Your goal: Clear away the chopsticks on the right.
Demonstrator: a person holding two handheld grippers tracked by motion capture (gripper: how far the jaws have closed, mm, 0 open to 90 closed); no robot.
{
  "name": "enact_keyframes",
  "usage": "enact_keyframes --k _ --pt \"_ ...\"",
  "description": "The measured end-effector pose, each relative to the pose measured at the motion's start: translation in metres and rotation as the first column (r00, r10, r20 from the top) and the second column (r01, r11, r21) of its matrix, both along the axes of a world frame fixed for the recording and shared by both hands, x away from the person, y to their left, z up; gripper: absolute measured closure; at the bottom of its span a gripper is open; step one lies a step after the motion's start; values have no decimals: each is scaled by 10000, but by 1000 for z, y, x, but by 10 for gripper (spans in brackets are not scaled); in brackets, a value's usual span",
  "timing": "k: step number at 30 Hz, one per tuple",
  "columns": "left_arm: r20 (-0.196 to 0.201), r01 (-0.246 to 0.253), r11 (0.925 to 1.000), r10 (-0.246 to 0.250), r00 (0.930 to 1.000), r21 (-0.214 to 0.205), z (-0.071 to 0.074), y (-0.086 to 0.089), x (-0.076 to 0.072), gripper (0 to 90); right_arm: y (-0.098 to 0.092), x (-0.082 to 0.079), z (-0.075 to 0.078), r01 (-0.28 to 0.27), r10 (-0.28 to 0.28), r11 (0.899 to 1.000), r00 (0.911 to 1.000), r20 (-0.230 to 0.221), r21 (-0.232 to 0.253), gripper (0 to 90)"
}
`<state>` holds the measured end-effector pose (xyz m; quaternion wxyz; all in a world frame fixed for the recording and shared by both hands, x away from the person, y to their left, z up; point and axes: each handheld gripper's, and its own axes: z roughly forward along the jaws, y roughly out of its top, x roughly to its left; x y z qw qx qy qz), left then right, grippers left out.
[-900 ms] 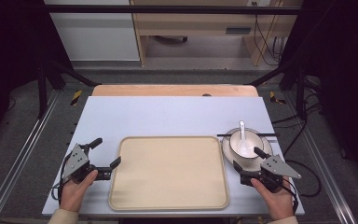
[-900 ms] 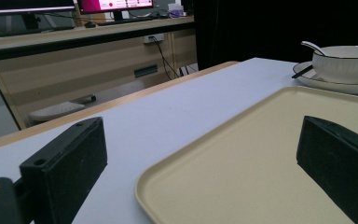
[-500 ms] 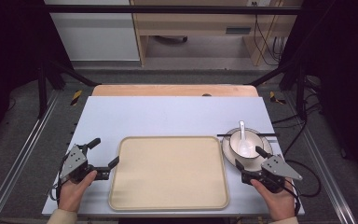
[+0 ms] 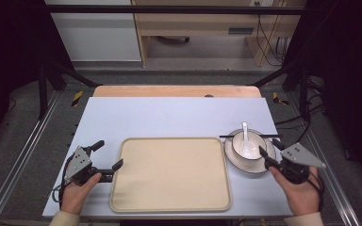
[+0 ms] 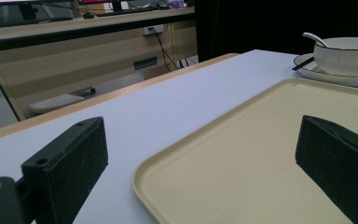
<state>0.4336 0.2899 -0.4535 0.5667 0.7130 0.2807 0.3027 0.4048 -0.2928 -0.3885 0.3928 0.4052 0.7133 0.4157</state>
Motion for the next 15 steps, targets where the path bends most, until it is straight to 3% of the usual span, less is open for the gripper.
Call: enact_keyframes --k 3,6,7,8,10,11,13,15 --pt "-16 -19 10000 19 10000 21 0 0 0 22 -18 21 11 90 -99 9997 9993 -372 -231 611" --pt "-40 -23 10000 23 10000 22 -1 -1 1 23 -35 48 12 248 -278 9993 9924 -1196 -270 690" --pt "-42 -13 10000 13 10000 58 -1 -1 1 24 -44 67 9 453 -507 9984 9831 -1760 -345 724" --pt "-42 -13 10000 13 10000 58 -1 -1 1 24 -44 67 9 453 -507 9984 9831 -1760 -345 724" --pt "-91 12 10000 -11 10000 95 -1 -1 1 25 -51 84 3 548 -614 9979 9722 -2260 -355 768" --pt "-96 21 9999 -20 10000 115 -1 -1 1 26 -56 98 -4 632 -729 9970 9618 -2637 -449 814" --pt "-101 18 9999 -17 9999 112 -1 -1 1 28 -57 103 -7 665 -745 9971 9580 -2770 -384 836" --pt "-119 47 9998 -45 9999 168 -2 -2 1 31 -61 121 -18 738 -841 9963 9411 -3276 -439 891"
